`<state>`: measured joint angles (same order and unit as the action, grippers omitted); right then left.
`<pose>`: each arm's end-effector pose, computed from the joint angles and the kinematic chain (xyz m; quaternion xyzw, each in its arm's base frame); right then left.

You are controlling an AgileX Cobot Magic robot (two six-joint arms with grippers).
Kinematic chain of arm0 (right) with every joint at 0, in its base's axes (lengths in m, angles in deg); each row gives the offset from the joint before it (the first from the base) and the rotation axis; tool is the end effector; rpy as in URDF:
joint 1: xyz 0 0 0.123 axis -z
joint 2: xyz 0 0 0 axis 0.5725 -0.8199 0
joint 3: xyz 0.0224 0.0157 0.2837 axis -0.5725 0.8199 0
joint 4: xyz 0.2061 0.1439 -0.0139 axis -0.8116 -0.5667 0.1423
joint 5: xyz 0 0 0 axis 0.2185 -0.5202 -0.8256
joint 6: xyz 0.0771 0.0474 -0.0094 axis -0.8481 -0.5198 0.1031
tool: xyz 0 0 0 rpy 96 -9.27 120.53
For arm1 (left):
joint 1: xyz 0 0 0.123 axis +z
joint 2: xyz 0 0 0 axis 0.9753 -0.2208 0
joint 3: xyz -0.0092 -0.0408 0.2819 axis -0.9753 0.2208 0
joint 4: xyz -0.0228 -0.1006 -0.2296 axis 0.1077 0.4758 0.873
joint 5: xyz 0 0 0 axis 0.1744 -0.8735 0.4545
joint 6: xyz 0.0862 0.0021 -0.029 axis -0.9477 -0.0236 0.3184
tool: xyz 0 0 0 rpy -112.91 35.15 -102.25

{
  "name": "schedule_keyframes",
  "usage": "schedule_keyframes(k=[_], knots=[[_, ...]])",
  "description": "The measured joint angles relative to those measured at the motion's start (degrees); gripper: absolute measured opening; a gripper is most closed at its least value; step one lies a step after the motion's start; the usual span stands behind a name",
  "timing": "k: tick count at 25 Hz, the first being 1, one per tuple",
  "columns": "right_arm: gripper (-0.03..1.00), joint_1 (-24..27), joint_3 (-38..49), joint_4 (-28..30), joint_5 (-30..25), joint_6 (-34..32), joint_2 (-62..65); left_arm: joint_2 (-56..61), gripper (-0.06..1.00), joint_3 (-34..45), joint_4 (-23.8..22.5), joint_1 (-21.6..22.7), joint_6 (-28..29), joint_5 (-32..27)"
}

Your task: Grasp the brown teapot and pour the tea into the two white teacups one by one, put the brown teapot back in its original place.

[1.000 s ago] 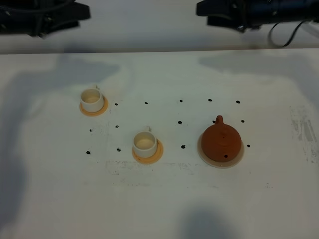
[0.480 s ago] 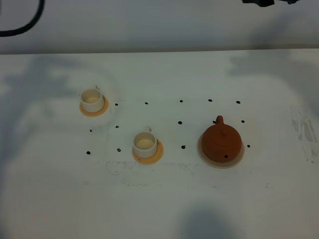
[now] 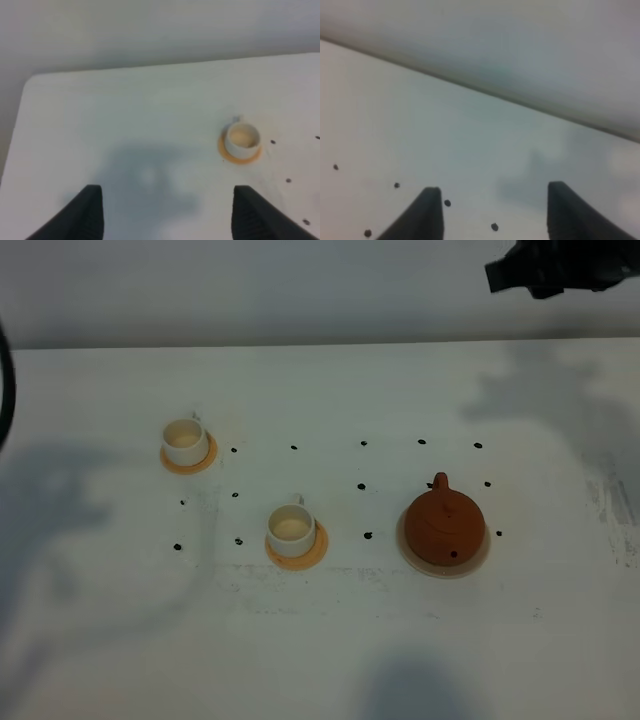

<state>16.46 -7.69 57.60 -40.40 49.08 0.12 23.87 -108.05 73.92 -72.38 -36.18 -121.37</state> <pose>0.3328 0.1102 0.3727 -0.1925 0.8727 0.0409 0.4468 0.1674 0.0088 0.3978 0.0408 0.8560 0.0337 0.5143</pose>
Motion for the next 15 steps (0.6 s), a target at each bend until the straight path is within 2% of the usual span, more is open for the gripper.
schedule_keyframes(k=[4,6,11,15], knots=[[0.48,0.0,7.57,-0.42,6.66,-0.1,5.07,12.97,0.53,11.42,0.05,0.0,1.82,-1.06],[0.48,0.0,9.24,-1.08,7.98,-0.21,6.15,18.32,0.53,15.68,0.05,0.0,3.09,-3.36],[0.48,0.0,10.37,-1.72,8.28,-0.27,6.21,30.24,0.53,22.97,0.05,0.0,6.36,-10.38],[0.48,0.0,10.37,-2.38,8.4,-0.33,6.21,37.45,0.53,26.27,0.05,0.0,7.86,-13.64]])
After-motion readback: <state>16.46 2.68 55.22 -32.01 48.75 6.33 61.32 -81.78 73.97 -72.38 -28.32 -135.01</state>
